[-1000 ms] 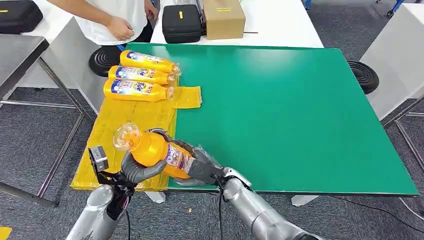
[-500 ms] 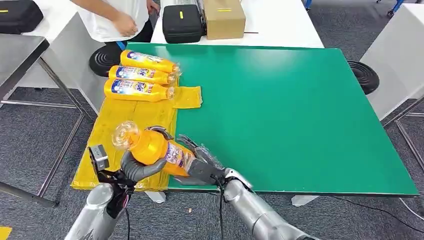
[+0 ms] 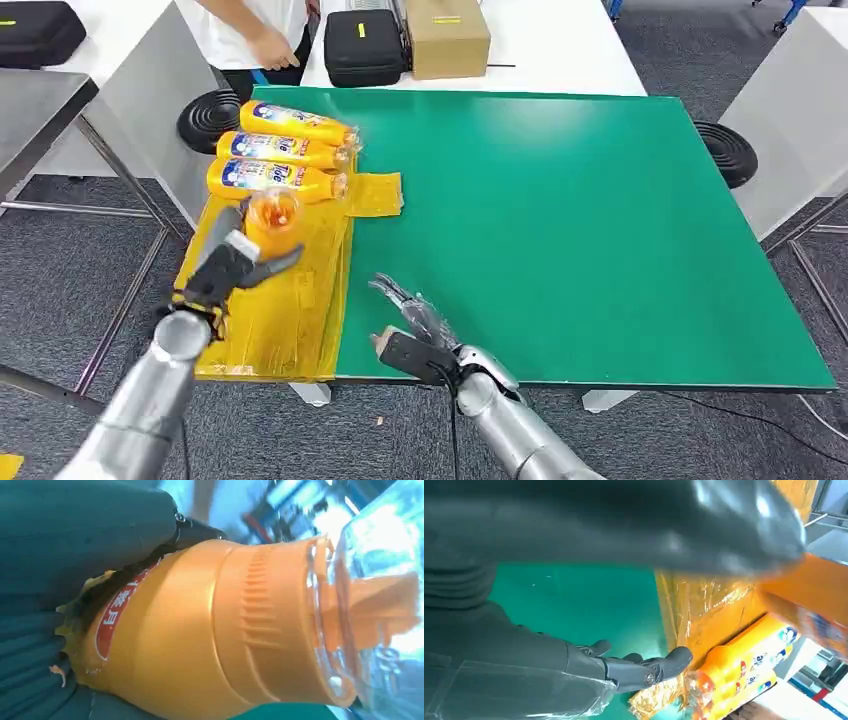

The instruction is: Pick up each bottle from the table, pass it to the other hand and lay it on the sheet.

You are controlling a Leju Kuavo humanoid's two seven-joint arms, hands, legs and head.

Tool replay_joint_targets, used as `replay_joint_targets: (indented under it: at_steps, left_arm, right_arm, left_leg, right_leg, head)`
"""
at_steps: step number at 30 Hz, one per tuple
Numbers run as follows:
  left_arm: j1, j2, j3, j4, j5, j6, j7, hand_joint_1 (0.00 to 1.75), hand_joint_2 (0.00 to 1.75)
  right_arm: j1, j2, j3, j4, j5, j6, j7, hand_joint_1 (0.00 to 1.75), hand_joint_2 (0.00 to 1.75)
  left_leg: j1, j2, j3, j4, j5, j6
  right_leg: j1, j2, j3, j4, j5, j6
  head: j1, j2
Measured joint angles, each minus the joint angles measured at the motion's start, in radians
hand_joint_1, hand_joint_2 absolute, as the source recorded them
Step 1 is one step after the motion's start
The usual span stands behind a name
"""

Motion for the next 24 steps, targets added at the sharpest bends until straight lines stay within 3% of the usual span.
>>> replay_joint_targets:
  at_steps: [4,13,14,24]
  left_arm:
    - [-0.075,0.023,0.01,0.053,-0.026,0.011,0.002,1.75,1.75]
    - [-0.123,0.05,0.007,0.093,-0.08,0.026,0.017,1.75,1.75]
    - [-0.131,0.058,0.005,0.095,-0.11,0.027,0.025,1.75,1.75]
    - [-0.101,0.118,-0.162,0.163,-0.586,0.148,0.192,1.75,1.75]
  right_arm:
    - [0.024,-0.013,-0.002,-0.03,0.002,0.002,0.002,0.0,0.0]
    - [0.061,-0.036,-0.021,-0.101,0.001,0.004,0.012,0.0,0.0]
    - [0.069,-0.039,-0.031,-0.115,-0.007,0.004,0.017,0.0,1.75]
    - [0.193,-0.049,-0.242,-0.401,-0.289,0.046,-0.012,0.0,1.75]
  left_leg:
    - [0.0,0.0,0.0,0.0,0.0,0.0]
    - [0.0,0.0,-0.001,0.0,0.0,0.0]
    - [0.0,0.0,-0.001,0.0,0.0,0.0]
    - [-0.001,-0.001,-0.001,0.0,-0.001,0.0]
  right_leg:
    - [-0.001,0.0,0.0,0.0,0.0,0.0]
    - [-0.001,0.0,-0.001,0.0,0.0,0.0]
    - [-0.001,0.0,-0.001,0.0,0.0,0.0]
    - [-0.001,0.0,-0.001,0.0,0.0,0.0]
  head:
    - [0.0,0.0]
    - [-0.001,0.0]
    - [0.0,0.0]
    - [0.0,0.0]
